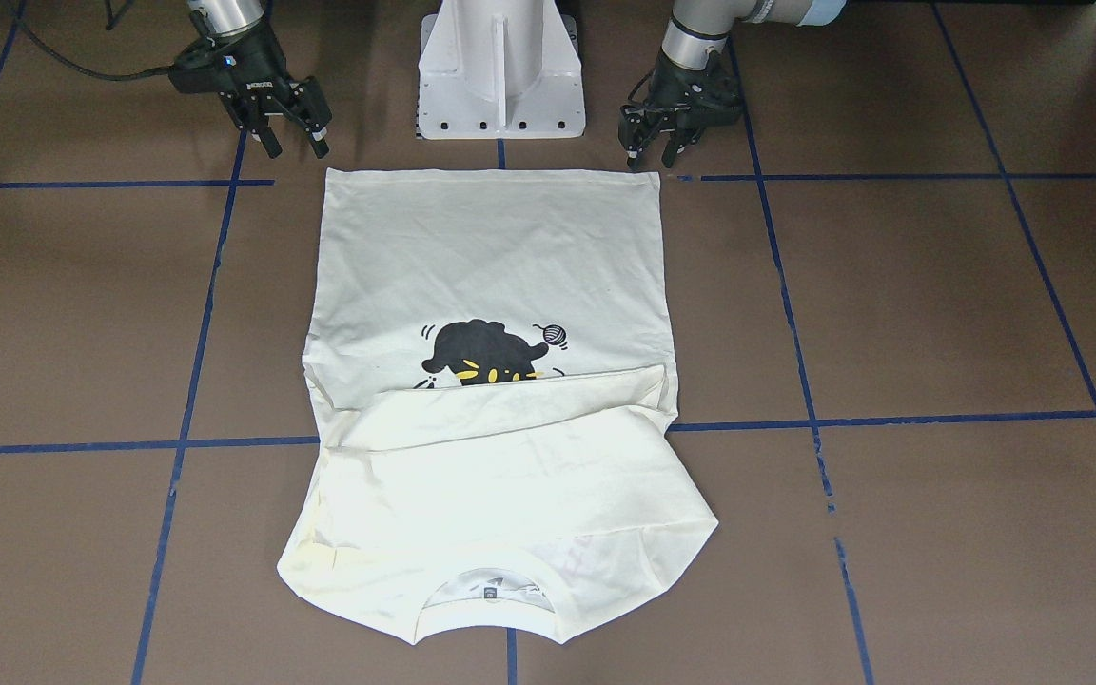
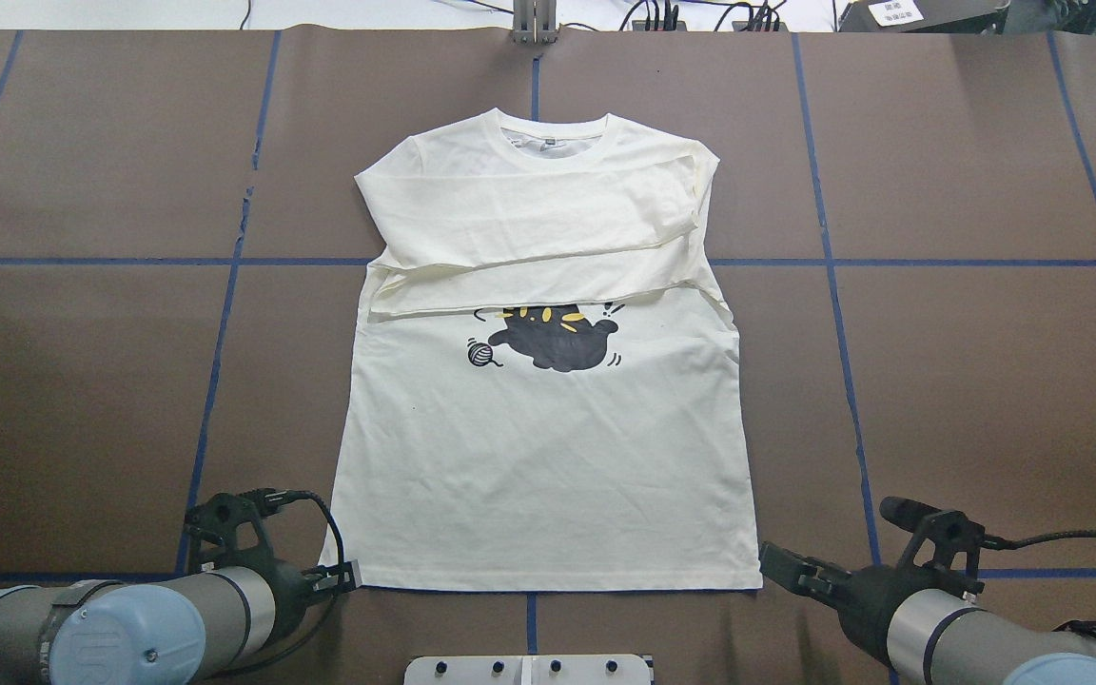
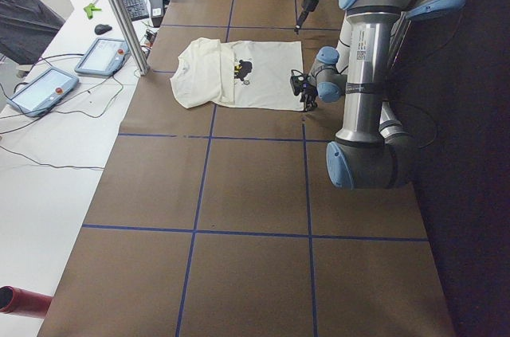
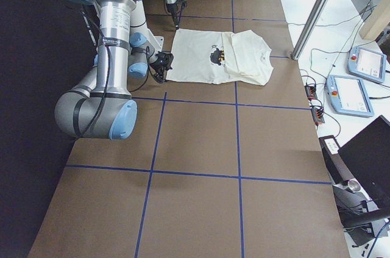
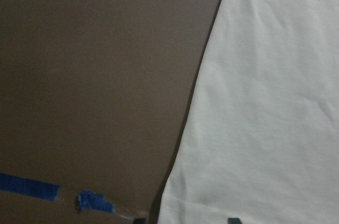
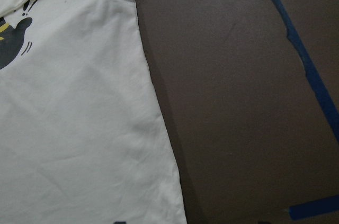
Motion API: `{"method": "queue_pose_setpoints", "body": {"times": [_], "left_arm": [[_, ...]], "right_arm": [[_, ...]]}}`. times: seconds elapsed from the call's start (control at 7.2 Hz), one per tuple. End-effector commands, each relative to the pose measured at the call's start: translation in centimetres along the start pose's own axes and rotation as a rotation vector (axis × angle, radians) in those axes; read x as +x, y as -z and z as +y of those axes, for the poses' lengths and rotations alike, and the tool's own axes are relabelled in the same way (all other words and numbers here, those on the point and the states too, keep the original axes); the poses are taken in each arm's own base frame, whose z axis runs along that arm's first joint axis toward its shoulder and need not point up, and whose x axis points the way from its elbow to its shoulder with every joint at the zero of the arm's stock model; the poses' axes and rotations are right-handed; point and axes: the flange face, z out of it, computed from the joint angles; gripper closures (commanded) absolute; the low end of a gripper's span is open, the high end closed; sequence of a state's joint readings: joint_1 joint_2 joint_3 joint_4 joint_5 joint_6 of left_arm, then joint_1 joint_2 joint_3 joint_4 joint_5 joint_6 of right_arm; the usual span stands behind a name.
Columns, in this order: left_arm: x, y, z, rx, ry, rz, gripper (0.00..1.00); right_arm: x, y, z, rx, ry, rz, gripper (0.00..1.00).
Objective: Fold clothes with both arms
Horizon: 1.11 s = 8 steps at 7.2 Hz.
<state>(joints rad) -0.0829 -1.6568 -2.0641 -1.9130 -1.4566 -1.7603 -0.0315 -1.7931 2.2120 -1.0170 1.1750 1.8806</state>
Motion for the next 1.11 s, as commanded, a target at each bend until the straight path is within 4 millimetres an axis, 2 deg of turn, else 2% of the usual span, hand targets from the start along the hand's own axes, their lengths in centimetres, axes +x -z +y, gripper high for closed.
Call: {"method": "queue_pose_setpoints", "body": {"times": [0.0, 0.28, 0.83, 0.97], "left_arm": [[0.05, -0.15, 0.12, -0.002, -0.003, -0.001, 0.43], [-0.09, -0.43, 0.12, -0.001, -0.018, -0.007, 0.48], [-0.13, -0.75, 0.2, -0.004, -0.037, -0.013, 0.49], [-0.06, -0.73, 0.31, -0.007, -0.038, -0.012, 0.53]], "right_arm": [[-0.01, 0.01, 0.07, 0.006, 0.002, -0.003, 0.13], [-0.01, 0.01, 0.11, 0.007, 0.003, -0.003, 0.13], [-0.04, 0.02, 0.16, 0.018, 0.005, -0.008, 0.12], [-0.11, 0.03, 0.18, 0.017, 0.005, -0.009, 0.12]]}}
